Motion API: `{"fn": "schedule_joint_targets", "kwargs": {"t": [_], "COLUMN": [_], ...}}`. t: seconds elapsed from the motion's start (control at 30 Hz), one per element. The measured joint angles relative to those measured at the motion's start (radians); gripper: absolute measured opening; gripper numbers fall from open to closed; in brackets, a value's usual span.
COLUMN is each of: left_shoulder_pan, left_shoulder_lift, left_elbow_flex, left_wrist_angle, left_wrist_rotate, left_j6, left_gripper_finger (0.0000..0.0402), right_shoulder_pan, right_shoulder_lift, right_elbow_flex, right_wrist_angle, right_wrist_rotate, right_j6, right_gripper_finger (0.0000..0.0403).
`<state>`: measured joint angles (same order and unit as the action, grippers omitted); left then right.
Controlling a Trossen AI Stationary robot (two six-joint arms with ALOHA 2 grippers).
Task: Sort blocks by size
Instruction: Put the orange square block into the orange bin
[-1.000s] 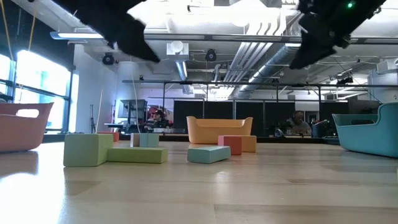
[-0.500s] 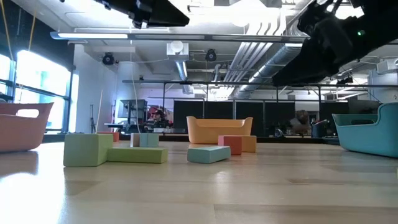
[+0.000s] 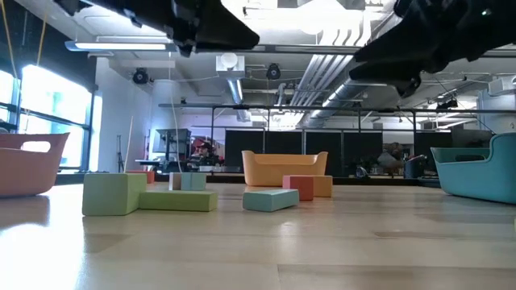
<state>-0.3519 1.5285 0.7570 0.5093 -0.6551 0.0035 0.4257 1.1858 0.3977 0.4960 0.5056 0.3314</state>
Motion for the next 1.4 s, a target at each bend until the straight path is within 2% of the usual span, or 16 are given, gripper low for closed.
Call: {"fn": "schedule_joint_targets", "kwargs": {"t": [0.13, 0.23, 0.33, 0.43, 0.6, 0.77, 0.87, 1.0, 1.1, 1.23, 1.4], "left_shoulder_pan": [-0.026, -0.025, -0.002, 0.015, 0.025, 0.026, 0.026, 0.031, 0.054, 0.107, 0.158], "left_shoulder_lift": [0.064, 0.098, 0.130, 0.156, 0.152, 0.139, 0.139, 0.143, 0.174, 0.244, 0.320], "left_elbow_flex": [0.000, 0.000, 0.000, 0.000, 0.000, 0.000, 0.000, 0.000, 0.001, 0.000, 0.011], "left_wrist_angle": [0.027, 0.030, 0.035, 0.033, -0.022, -0.035, -0.039, -0.036, -0.014, 0.097, 0.165], "left_wrist_rotate": [0.019, 0.070, 0.070, 0.068, 0.203, 0.213, 0.263, 0.258, 0.242, 0.243, 0.313], "left_j6": [-0.001, -0.138, -0.208, -0.242, -0.235, -0.091, -0.067, -0.101, -0.108, -0.227, -0.265], "left_gripper_finger": [0.0074, 0.0074, 0.0074, 0.0074, 0.0087, 0.0134, 0.0167, 0.0197, 0.0204, 0.0205, 0.0205], "right_shoulder_pan": [0.044, 0.055, 0.052, 0.052, 0.052, 0.045, 0.043, 0.043, 0.043, 0.044, 0.043], "right_shoulder_lift": [0.000, 0.000, 0.000, 0.000, 0.000, 0.000, 0.000, 0.000, 0.000, 0.001, 0.001], "right_elbow_flex": [0.000, 0.000, 0.000, 0.000, 0.000, 0.000, 0.000, 0.000, 0.000, 0.000, 0.000], "right_wrist_angle": [0.000, 0.005, 0.009, 0.010, 0.010, 0.009, 0.005, -0.019, -0.035, -0.043, -0.045], "right_wrist_rotate": [0.080, 0.146, 0.169, 0.176, 0.176, 0.184, 0.182, 0.177, 0.176, 0.176, 0.176], "right_j6": [0.008, 0.008, 0.008, 0.027, 0.034, 0.029, 0.027, 0.018, 0.030, 0.055, 0.068], "right_gripper_finger": [0.0173, 0.0173, 0.0173, 0.0173, 0.0173, 0.0173, 0.0173, 0.0173, 0.0173, 0.0173, 0.0173]}}
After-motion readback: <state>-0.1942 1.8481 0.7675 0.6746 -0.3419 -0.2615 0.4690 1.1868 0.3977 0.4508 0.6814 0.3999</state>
